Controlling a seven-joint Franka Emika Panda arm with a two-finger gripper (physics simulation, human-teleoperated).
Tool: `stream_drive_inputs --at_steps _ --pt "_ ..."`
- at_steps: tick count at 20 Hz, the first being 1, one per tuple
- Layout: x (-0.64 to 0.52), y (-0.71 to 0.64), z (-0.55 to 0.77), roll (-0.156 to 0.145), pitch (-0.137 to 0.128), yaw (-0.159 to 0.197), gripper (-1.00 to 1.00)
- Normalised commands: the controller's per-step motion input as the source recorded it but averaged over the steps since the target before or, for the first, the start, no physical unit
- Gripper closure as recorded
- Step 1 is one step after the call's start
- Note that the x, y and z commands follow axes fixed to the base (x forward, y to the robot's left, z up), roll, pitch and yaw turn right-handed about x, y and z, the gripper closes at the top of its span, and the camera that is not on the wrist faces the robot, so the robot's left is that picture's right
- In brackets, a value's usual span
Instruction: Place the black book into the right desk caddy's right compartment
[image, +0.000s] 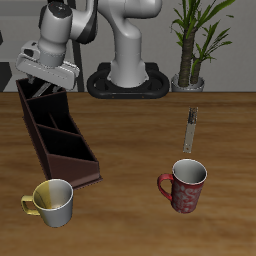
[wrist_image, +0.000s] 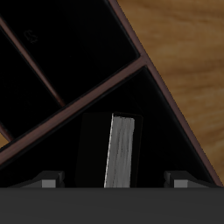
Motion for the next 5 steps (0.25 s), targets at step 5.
stream_drive_inputs --at_steps 5 --pt "-0.14 0.44 0.14 -0.092 -0.04 -0.014 -1.0"
